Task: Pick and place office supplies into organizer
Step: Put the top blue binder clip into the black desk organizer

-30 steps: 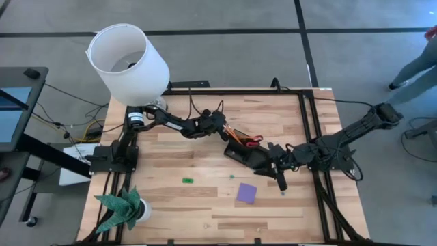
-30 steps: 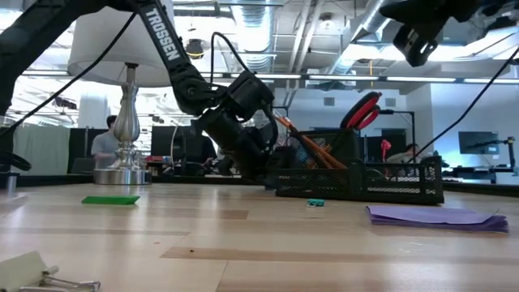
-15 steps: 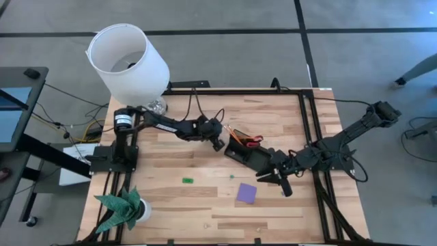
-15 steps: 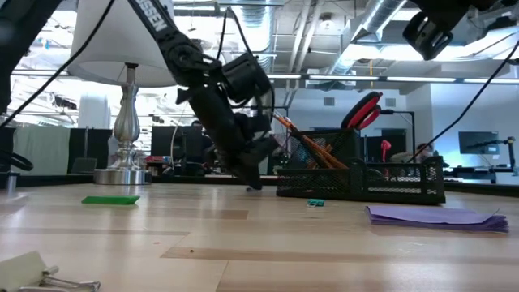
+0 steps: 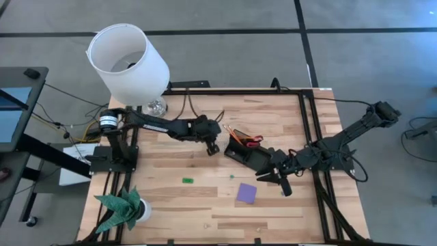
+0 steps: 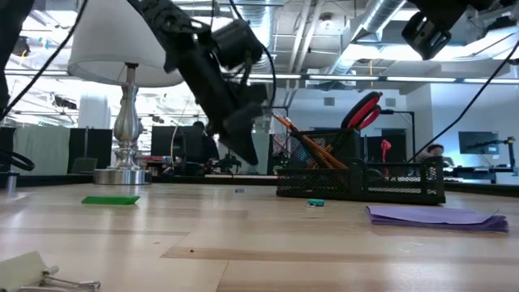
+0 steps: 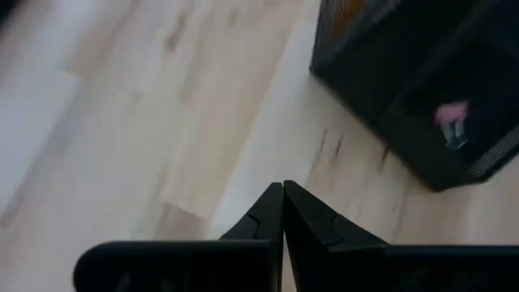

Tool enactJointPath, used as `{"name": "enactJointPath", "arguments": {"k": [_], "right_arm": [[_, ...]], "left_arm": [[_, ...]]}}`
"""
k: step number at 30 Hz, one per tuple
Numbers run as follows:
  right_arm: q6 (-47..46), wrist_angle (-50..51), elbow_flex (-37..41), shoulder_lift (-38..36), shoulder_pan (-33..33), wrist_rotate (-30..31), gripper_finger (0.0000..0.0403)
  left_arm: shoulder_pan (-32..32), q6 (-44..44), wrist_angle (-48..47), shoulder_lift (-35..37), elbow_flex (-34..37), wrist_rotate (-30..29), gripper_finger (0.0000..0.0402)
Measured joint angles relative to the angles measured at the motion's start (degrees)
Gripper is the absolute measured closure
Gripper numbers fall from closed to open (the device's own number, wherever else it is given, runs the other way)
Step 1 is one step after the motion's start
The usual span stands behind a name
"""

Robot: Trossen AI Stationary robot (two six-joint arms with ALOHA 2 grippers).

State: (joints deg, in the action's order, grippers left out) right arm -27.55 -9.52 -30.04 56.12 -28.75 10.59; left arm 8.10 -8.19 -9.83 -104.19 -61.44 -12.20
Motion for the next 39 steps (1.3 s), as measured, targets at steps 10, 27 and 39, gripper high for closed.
{"name": "enactJointPath", "arguments": {"k": [10,27,39], "right_arm": [[0.4,-0.3,0.0,0.0,2.1,0.0,0.0310],[0.6,-0.3,0.0,0.0,4.2,-0.2,0.0310],[1.0,-0.3,0.0,0.0,4.2,-0.2,0.0310]], "left_arm": [[-2.5,-8.6,-9.8,3.6,-0.1,-2.2,0.0349],[-5.3,-42.3,-1.8,-4.8,-0.2,-16.9,0.0244],[-6.7,-50.5,-7.0,-4.8,-0.2,-17.7,0.0244]]}}
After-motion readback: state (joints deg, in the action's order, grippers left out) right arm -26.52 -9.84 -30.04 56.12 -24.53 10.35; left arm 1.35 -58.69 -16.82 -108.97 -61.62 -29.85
